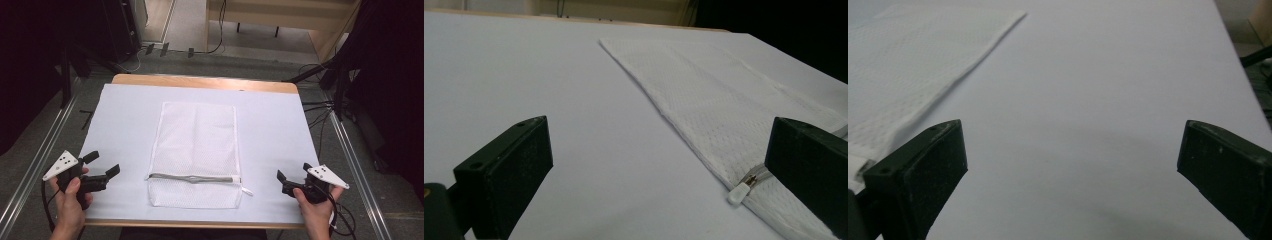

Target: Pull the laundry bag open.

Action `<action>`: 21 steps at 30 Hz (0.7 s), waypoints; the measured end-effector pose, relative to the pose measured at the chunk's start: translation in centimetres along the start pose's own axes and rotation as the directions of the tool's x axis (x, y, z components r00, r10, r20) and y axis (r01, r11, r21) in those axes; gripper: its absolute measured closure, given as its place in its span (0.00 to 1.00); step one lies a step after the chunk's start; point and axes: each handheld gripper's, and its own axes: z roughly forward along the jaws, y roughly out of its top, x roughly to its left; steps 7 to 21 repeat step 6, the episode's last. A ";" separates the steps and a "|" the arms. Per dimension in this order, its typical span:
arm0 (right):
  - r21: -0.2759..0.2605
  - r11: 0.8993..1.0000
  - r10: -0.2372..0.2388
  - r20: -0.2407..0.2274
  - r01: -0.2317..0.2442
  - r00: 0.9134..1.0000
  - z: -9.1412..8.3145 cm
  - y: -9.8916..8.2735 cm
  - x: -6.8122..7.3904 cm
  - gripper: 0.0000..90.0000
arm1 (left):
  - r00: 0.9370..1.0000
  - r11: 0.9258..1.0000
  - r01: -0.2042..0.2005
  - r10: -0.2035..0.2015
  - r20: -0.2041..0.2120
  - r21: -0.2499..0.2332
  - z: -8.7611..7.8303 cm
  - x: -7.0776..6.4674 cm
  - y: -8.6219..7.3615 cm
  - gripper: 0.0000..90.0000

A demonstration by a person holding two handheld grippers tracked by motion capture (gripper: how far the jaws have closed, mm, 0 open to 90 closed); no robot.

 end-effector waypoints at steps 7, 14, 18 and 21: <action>-0.005 0.999 0.049 0.035 -0.049 0.998 -0.2 -0.4 -1.9 0.00 | 1.000 1.000 0.003 -0.003 -0.006 0.010 0.1 0.2 -0.1 0.00; -0.005 0.999 0.049 0.035 -0.049 0.998 -0.2 -0.4 -1.9 0.00 | 1.000 1.000 0.003 -0.003 -0.006 0.010 0.1 0.2 -0.1 0.00; -0.005 0.999 0.049 0.035 -0.049 0.998 -0.2 -0.4 -1.9 0.00 | 1.000 1.000 0.003 -0.003 -0.006 0.010 0.1 0.2 -0.1 0.00; -0.005 0.999 0.049 0.035 -0.049 0.998 -0.2 -0.4 -1.9 0.00 | 1.000 1.000 0.003 -0.003 -0.006 0.010 0.1 0.2 -0.1 0.00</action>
